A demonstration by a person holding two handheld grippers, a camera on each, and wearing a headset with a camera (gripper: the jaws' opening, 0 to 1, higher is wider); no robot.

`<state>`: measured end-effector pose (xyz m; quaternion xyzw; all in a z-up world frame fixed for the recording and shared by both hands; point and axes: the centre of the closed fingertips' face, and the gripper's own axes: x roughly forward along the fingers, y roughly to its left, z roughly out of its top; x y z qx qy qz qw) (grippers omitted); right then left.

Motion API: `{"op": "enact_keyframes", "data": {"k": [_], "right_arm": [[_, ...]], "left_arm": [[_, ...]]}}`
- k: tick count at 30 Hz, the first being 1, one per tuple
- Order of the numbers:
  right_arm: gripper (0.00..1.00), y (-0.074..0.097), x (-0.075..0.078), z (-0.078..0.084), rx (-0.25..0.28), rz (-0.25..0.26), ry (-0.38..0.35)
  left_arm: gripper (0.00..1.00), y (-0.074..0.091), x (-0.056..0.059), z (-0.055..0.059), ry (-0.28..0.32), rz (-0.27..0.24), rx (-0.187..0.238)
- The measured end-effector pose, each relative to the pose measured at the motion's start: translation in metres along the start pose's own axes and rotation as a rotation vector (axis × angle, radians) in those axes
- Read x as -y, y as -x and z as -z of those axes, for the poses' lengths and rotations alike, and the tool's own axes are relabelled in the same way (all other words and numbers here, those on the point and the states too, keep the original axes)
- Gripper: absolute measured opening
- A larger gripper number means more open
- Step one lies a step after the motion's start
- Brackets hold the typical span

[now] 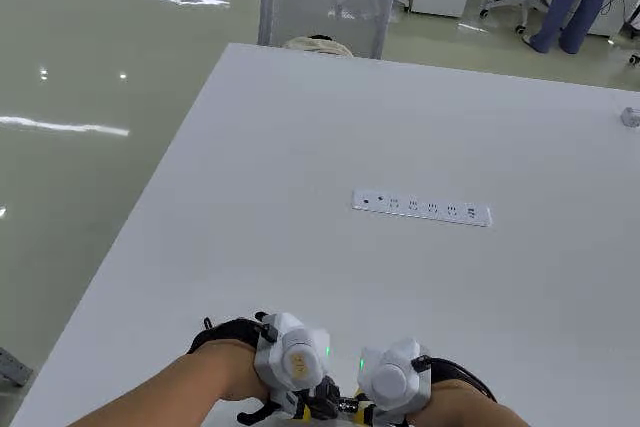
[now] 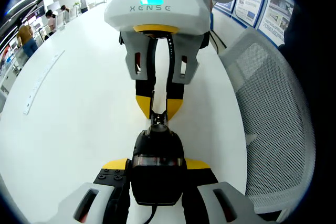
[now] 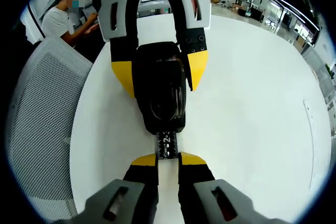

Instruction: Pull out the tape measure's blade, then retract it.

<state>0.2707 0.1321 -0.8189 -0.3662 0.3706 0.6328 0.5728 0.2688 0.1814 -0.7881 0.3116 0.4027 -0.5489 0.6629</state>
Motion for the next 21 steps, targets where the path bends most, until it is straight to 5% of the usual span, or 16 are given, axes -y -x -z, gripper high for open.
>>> {"op": "enact_keyframes", "data": {"k": [21], "right_arm": [[0.12, 0.006, 0.002, 0.014, -0.025, 0.005, -0.007]], "left_arm": [[0.35, -0.001, 0.0, 0.001, 0.005, 0.002, -0.005]]}}
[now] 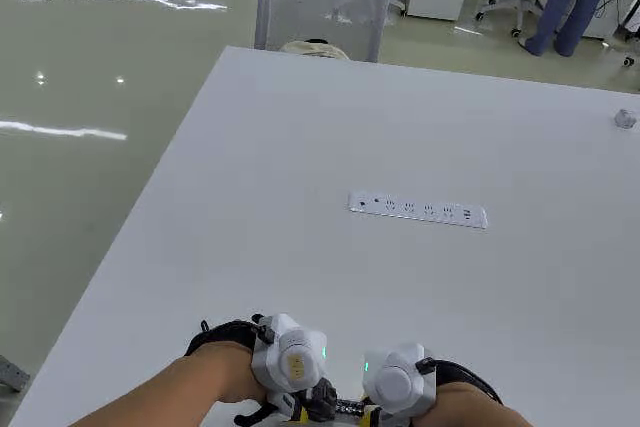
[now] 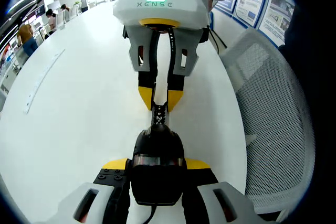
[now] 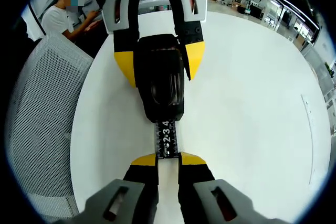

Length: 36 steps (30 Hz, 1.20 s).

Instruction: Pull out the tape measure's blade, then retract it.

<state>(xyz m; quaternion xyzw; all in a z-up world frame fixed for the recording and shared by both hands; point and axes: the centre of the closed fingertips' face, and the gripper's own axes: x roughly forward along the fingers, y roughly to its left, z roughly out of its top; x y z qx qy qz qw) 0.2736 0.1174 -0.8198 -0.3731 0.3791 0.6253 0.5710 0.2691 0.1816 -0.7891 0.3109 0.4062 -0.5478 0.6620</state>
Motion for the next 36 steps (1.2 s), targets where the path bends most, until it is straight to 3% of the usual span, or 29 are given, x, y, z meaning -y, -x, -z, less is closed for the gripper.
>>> {"op": "enact_keyframes", "data": {"k": [21, 36], "right_arm": [[0.12, 0.011, 0.0, 0.026, -0.016, 0.017, -0.037], [0.11, 0.016, 0.0, 0.035, -0.028, 0.02, -0.051]], "left_arm": [[0.34, 0.0, 0.001, 0.0, 0.001, 0.004, -0.004], [0.35, -0.001, 0.001, 0.0, 0.011, 0.005, -0.002]]}}
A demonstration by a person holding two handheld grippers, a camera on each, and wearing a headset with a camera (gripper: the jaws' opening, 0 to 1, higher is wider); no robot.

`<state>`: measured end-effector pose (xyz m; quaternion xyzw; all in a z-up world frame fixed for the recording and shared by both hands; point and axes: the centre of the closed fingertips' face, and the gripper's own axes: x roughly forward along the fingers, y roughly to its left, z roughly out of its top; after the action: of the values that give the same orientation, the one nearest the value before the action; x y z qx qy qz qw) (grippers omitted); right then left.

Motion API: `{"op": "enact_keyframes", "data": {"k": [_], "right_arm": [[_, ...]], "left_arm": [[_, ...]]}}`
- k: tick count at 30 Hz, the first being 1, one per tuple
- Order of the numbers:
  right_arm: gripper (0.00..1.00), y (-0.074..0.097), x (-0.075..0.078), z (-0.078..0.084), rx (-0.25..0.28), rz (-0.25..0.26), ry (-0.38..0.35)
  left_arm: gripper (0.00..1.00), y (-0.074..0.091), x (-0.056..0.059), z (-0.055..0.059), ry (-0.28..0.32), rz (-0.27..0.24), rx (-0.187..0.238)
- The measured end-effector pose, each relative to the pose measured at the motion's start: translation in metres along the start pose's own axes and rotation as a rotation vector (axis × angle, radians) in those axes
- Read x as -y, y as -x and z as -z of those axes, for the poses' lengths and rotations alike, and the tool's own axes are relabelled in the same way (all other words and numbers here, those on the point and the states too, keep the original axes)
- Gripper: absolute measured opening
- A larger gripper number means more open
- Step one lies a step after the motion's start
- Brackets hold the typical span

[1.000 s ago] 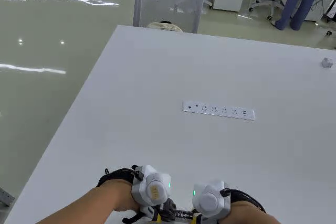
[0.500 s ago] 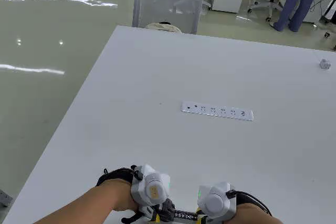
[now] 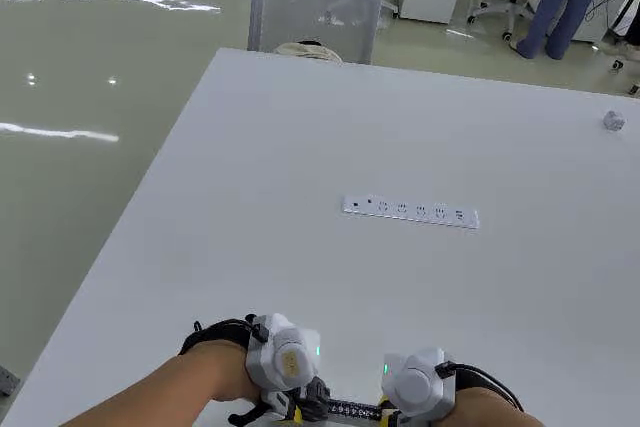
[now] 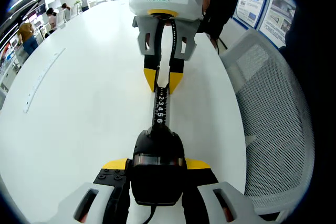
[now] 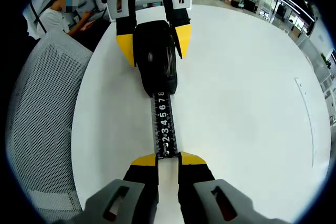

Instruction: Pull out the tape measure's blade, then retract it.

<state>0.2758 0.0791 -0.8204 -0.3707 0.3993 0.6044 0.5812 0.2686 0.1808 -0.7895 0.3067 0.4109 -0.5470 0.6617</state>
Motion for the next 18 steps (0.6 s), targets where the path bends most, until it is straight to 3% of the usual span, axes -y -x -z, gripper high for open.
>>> {"op": "enact_keyframes", "data": {"k": [18], "right_arm": [[0.11, 0.005, 0.0, 0.011, -0.011, 0.009, -0.014]], "left_arm": [[0.35, -0.001, -0.001, -0.001, -0.004, -0.002, -0.001]]}}
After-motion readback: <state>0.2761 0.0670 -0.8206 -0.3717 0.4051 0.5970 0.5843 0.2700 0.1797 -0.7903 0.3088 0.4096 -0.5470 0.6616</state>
